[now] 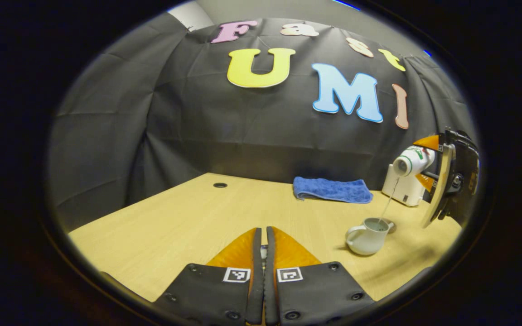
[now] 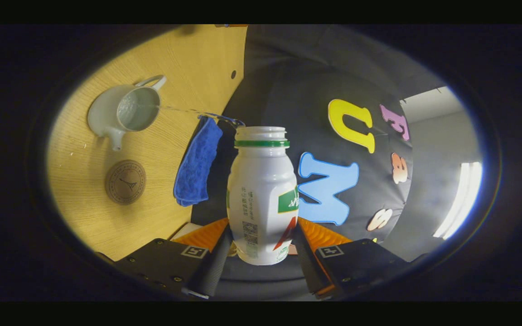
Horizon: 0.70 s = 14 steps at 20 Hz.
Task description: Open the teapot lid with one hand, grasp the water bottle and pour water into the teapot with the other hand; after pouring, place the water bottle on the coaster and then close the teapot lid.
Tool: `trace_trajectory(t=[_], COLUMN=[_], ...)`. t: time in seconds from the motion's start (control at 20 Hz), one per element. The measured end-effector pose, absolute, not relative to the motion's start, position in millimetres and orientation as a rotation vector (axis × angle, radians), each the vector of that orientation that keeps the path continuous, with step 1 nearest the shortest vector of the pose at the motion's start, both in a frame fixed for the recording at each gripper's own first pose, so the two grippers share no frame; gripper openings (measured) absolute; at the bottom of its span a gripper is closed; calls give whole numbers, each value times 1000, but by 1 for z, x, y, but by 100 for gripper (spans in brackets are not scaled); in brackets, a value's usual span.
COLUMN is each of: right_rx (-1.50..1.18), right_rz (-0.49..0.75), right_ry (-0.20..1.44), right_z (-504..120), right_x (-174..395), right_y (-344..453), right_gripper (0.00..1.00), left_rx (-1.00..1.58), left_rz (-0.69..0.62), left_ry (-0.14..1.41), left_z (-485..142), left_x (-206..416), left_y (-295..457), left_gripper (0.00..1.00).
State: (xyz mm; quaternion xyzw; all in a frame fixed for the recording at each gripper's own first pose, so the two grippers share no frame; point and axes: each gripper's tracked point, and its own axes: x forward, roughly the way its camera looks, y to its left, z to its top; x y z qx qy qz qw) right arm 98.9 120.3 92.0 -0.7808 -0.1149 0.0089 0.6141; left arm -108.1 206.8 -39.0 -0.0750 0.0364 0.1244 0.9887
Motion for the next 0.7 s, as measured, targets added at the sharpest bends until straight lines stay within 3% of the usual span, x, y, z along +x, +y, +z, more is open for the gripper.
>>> trace_trajectory(t=[0.05,0.7], right_rx=[-1804,-1853], right_rz=[19,1], right_ry=[-269,-308], right_z=[94,112], right_x=[99,102], right_y=[122,125], right_gripper=[73,72], left_rx=[-151,-163], left_rz=[249,244], left_ry=[73,84], left_z=[-40,-46], left_x=[-108,-107], left_y=[207,206], left_gripper=[11,7])
